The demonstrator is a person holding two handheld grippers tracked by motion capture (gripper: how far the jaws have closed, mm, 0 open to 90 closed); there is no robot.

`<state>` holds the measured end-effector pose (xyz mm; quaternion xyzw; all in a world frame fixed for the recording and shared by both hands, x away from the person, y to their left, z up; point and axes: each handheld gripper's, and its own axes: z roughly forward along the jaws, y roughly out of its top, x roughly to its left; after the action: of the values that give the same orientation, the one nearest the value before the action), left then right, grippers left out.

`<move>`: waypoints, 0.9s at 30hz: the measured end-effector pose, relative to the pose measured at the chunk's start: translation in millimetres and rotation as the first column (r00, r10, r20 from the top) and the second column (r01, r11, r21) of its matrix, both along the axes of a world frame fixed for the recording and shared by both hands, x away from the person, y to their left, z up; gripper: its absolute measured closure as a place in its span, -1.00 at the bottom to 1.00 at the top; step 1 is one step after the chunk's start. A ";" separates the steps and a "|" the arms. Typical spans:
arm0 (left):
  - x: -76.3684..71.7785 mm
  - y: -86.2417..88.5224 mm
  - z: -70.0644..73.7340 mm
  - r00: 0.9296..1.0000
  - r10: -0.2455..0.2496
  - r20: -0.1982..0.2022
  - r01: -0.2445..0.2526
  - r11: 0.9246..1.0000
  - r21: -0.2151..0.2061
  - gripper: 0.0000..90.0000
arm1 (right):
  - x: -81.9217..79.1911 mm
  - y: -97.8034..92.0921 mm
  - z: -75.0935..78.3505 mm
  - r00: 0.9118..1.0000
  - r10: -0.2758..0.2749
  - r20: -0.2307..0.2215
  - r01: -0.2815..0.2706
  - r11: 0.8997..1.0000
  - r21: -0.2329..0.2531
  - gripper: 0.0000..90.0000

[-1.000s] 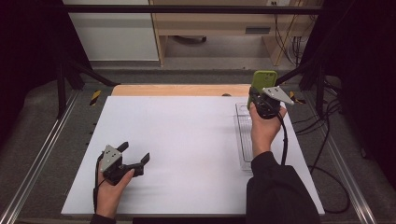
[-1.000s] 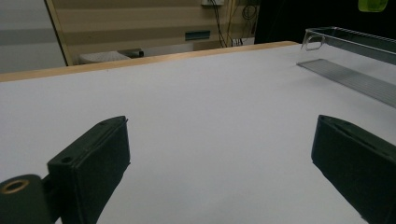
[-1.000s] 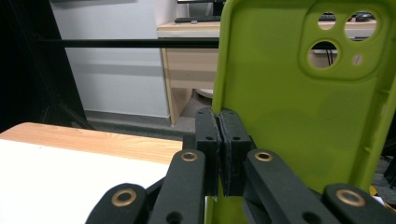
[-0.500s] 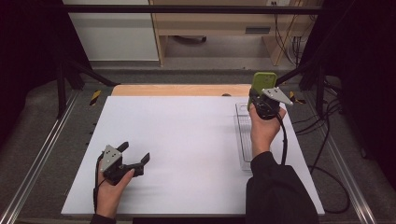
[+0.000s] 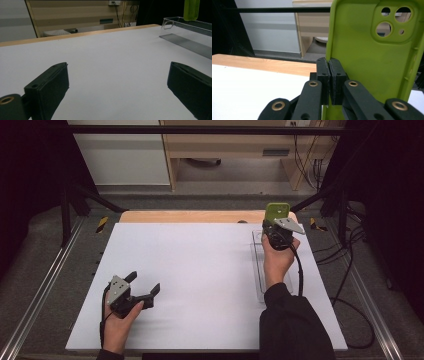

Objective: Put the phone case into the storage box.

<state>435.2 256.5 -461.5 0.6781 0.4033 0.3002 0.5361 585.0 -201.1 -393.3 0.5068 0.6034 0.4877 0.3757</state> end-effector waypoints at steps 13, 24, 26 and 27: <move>-0.1 -0.1 0.4 1.000 0.002 0.007 -0.002 1.000 0.005 -0.92 | 4.1 4.6 -7.2 1.000 0.015 -0.026 -0.015 1.000 -0.012 0.96; -0.5 0.1 0.8 1.000 0.007 0.012 -0.007 1.000 0.001 -0.92 | 7.4 7.5 -11.4 0.999 0.025 -0.045 -0.025 1.000 -0.004 0.96; -0.6 0.3 1.0 1.000 0.005 0.012 -0.005 1.000 0.003 -0.92 | 8.1 8.1 -12.3 0.998 0.028 -0.052 -0.028 1.000 0.011 0.96; -0.6 0.3 1.0 1.000 0.005 0.012 -0.005 1.000 0.003 -0.92 | 8.3 8.5 -12.2 0.998 0.029 -0.052 -0.029 1.000 0.009 0.95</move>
<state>434.7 256.8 -460.5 0.6761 0.4011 0.3063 0.5368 593.3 -192.6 -405.5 0.5122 0.6181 0.4823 0.3507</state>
